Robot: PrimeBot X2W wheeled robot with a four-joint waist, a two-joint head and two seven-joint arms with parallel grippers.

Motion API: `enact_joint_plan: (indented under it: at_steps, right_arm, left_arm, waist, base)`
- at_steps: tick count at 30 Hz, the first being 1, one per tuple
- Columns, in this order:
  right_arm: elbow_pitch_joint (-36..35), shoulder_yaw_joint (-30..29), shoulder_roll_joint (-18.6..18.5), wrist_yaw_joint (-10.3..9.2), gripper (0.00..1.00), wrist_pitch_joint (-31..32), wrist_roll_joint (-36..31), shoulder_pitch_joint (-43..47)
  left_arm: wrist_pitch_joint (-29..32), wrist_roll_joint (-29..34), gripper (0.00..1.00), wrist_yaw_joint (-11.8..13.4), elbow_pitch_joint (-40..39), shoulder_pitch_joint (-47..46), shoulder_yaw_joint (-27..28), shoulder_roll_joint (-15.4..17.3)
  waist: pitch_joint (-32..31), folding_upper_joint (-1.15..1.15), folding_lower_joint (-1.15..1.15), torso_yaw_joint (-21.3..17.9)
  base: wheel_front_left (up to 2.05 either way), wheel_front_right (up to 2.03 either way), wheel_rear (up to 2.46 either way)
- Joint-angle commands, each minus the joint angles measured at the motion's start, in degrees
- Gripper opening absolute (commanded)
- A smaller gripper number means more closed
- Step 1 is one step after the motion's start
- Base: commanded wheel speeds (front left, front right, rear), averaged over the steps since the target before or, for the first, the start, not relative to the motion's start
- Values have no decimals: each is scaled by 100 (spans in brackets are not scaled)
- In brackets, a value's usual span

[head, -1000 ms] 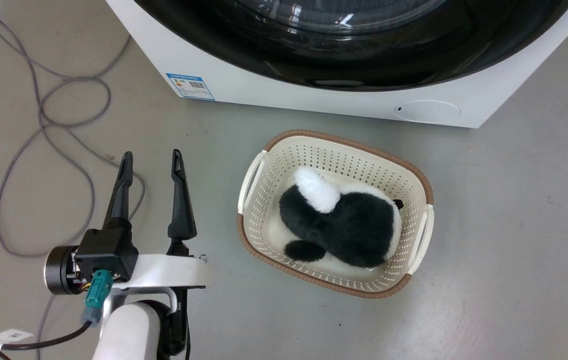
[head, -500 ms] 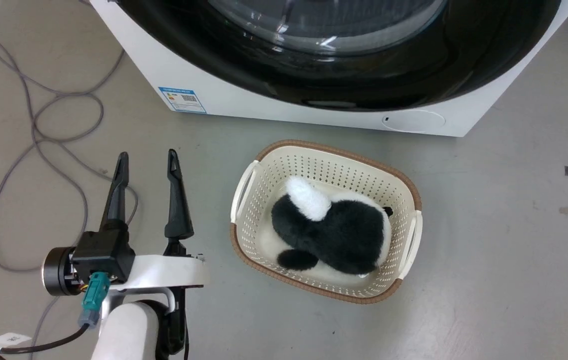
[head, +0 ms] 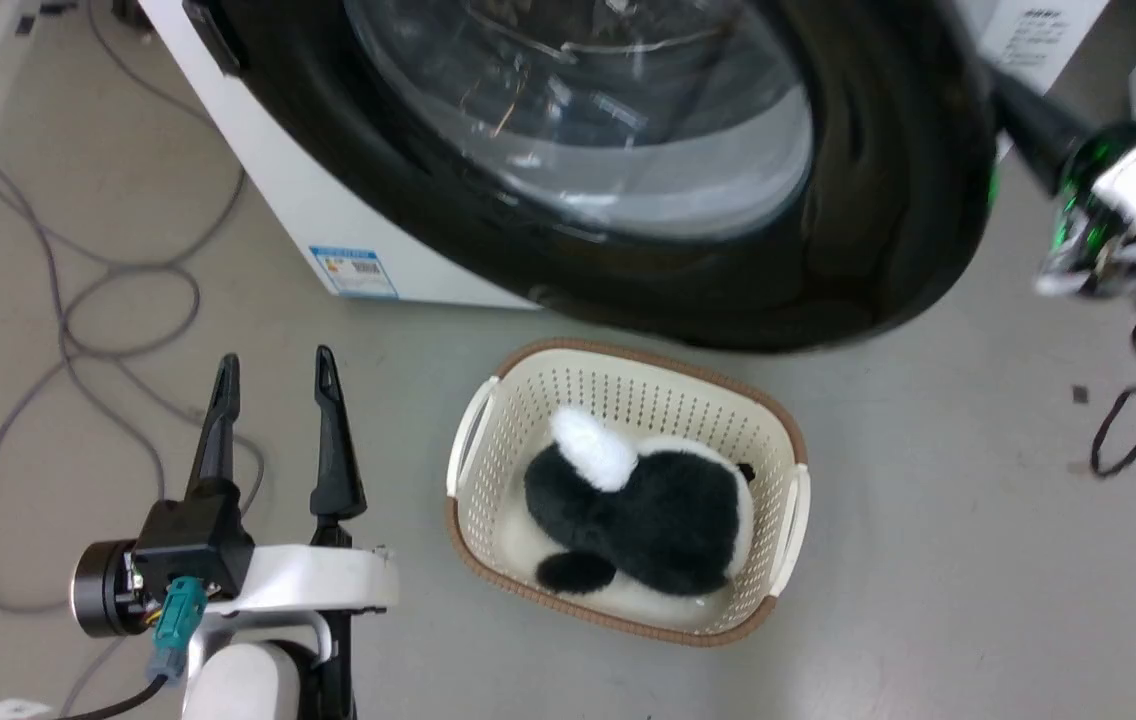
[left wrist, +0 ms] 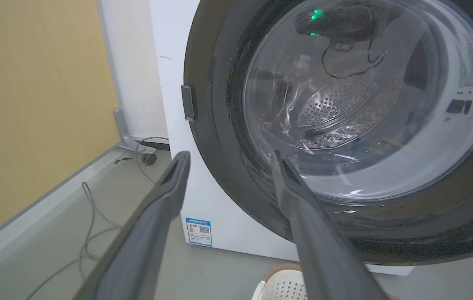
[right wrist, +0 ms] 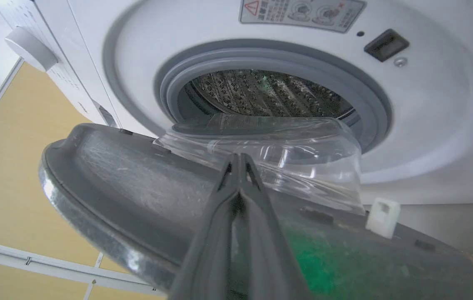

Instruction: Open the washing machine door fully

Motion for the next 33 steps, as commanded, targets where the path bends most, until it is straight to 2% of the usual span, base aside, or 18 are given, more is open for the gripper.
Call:
enact_joint_plan:
  at_steps: [1,15,25,33]
  right_arm:
    - [-4,120,151,-5,0,90,6,233]
    - [-1192,483,215,-5,0,398,168,1866]
    - [-2186,700,674,-5,0,407,373,2938]
    - [-2758,1087,1014,-5,0,495,318,3583]
  left_arm:
    - [-32,33,100,-19,16,59,17,5]
    - [-32,85,100,-128,128,429,84,5]
    - [-32,91,100,-188,241,691,57,5]
    - [-32,125,100,-255,318,812,44,5]
  waist:
    - [-93,0,0,-37]
    - [-639,0,0,-145]
    - [-1030,0,0,-92]
    - [-1256,0,0,17]
  base:
    - [0,0,0]
    - [0,0,0]
    - [0,0,0]
    - [0,0,0]
